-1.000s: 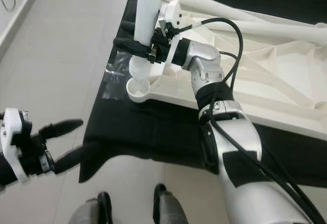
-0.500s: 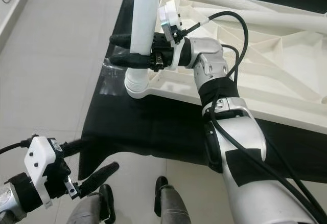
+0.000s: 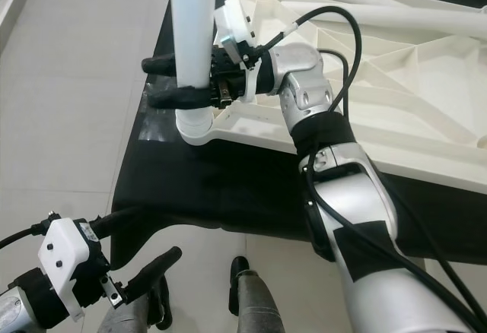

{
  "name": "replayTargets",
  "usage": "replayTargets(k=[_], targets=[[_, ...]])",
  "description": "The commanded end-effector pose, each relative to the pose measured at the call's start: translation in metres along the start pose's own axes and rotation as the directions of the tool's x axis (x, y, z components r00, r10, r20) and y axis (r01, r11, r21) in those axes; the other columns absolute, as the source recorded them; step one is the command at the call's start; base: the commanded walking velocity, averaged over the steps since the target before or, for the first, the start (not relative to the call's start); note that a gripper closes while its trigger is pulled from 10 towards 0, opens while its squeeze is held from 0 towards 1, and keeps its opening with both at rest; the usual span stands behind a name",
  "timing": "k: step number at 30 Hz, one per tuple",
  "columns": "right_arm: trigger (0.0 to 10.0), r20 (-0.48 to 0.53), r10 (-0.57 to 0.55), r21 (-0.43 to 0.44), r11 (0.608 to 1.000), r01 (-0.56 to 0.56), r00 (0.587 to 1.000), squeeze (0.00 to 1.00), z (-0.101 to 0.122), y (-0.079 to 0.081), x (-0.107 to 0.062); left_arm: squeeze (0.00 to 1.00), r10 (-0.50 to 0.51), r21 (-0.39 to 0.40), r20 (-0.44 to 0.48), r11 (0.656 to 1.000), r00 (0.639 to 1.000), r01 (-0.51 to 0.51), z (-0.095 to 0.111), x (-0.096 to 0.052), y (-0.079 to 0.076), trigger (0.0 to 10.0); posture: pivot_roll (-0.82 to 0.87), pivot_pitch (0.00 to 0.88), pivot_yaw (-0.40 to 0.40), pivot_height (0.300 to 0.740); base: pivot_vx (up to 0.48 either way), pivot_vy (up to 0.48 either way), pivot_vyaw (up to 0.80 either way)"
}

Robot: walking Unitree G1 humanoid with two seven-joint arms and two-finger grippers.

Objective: Building children table

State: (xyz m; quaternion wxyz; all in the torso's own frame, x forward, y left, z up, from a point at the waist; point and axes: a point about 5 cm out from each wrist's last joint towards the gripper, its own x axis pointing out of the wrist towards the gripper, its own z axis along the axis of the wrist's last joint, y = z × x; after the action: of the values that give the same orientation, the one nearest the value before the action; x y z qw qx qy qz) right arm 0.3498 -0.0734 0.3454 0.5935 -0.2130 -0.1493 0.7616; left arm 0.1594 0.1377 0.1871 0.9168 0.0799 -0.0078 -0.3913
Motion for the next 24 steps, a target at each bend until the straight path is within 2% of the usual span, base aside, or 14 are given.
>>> replayTargets(k=[1, 4, 12, 14, 16, 23, 24], targets=[[10.0, -0.099, 0.135, 0.18, 0.977, -0.115, 0.986, 0.0, -0.041, 0.02, 0.016, 0.0, -0.014, 0.005, -0.002, 1.0, 1.0, 0.014, -0.001, -0.001, -0.006, 10.0, 0.08, 0.509, -0.035, 0.74, 0.0, 0.0, 0.0], [10.0, -0.142, 0.197, 0.172, 0.97, -0.172, 0.97, 0.0, -0.038, 0.022, 0.023, 0.0, -0.012, 0.011, 0.004, 1.0, 1.0, 0.012, -0.001, -0.001, -0.006, 10.0, 0.07, 0.508, -0.039, 0.74, 0.0, 0.0, 0.0], [10.0, -0.166, 0.246, 0.193, 0.958, -0.213, 0.955, 0.0, -0.037, 0.022, 0.031, 0.0, -0.008, 0.016, 0.009, 1.0, 1.0, 0.007, -0.002, 0.0, -0.007, 10.0, 0.07, 0.5, -0.048, 0.74, 0.0, 0.0, 0.0], [10.0, -0.161, 0.254, 0.213, 0.953, -0.218, 0.954, 0.0, -0.036, 0.021, 0.034, 0.0, -0.006, 0.017, 0.012, 1.0, 1.0, 0.006, -0.002, 0.001, -0.008, 10.0, 0.07, 0.498, -0.052, 0.74, 0.0, 0.0, 0.0], [10.0, -0.107, 0.246, 0.255, 0.943, -0.212, 0.963, 0.0, -0.036, 0.019, 0.038, 0.0, -0.004, 0.02, 0.017, 1.0, 1.0, 0.003, -0.002, 0.002, -0.008, 10.0, 0.07, 0.496, -0.055, 0.74, 0.0, 0.0, 0.0], [10.0, -0.075, 0.225, 0.268, 0.943, -0.198, 0.971, 0.0, -0.038, 0.017, 0.041, 0.0, -0.002, 0.022, 0.021, 1.0, 1.0, 0.002, -0.002, 0.003, -0.007, 10.0, 0.07, 0.496, -0.057, 0.74, 0.0, 0.0, 0.0], [10.0, -0.048, 0.195, 0.283, 0.943, -0.174, 0.98, 0.0, -0.04, 0.015, 0.041, 0.0, -0.002, 0.024, 0.023, 1.0, 1.0, 0.001, -0.003, 0.003, -0.007, 10.0, 0.06, 0.495, -0.06, 0.74, 0.0, 0.0, 0.0]])
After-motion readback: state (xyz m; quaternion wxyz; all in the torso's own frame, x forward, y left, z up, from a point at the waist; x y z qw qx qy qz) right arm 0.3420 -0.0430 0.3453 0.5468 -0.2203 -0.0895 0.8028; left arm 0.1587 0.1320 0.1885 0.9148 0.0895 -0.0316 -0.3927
